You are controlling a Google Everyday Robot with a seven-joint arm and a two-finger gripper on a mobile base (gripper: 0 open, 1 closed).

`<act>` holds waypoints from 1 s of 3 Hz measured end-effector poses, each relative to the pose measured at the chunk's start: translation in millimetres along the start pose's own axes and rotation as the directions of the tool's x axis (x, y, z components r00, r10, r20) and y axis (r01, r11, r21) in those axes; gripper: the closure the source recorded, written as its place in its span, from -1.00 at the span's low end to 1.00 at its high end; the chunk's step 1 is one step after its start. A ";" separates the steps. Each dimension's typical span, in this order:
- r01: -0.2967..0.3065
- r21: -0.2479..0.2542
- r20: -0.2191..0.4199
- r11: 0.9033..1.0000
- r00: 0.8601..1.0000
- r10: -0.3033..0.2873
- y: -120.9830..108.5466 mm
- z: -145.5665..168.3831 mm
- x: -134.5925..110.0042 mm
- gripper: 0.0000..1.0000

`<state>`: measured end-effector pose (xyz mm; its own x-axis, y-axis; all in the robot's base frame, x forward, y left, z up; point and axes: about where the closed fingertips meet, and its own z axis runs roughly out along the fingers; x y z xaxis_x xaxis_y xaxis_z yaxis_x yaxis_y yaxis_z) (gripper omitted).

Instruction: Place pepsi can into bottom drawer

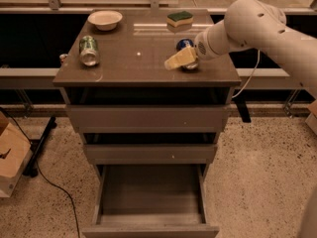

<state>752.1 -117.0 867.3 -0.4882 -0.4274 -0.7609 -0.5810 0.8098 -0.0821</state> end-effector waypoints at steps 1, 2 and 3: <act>-0.046 -0.006 0.018 0.999 0.999 0.046 -12.2 20.1 -2.2 -1.00; -0.091 -0.025 0.014 0.996 0.996 0.091 -20.4 38.4 1.2 -0.62; -0.109 -0.034 0.000 0.993 0.994 0.109 -24.2 48.1 7.2 0.00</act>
Offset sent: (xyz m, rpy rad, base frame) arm 0.0538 -0.0070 -0.0356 0.1234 0.0637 -0.0625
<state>794.0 -120.4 832.9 -0.5486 -0.3363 -0.7655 -0.5458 0.8376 0.0231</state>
